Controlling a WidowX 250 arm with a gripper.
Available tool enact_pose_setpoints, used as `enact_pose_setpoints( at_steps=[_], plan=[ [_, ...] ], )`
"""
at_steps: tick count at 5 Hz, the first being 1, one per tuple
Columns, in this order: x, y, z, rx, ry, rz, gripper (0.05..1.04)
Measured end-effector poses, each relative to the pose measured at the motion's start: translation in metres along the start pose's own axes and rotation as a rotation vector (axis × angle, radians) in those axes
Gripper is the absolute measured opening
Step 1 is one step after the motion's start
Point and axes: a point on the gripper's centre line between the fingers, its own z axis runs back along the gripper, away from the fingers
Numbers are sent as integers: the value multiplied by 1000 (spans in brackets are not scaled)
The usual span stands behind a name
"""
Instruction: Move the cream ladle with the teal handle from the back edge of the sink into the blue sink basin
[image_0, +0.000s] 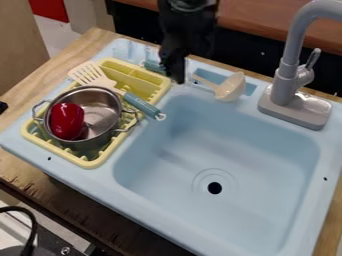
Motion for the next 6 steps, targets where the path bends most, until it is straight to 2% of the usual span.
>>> enact_pose_setpoints(
  at_steps=[1,3,4,5,6],
  plan=[
    [-1,-3,-14,63,-13,1,1000],
    [1,0,-25,79,34,-28,1000],
    [1,-1,-25,69,43,-47,1000],
    [-1,2,-30,89,52,-56,988],
    [-3,4,-30,99,79,-48,910]
  ],
)
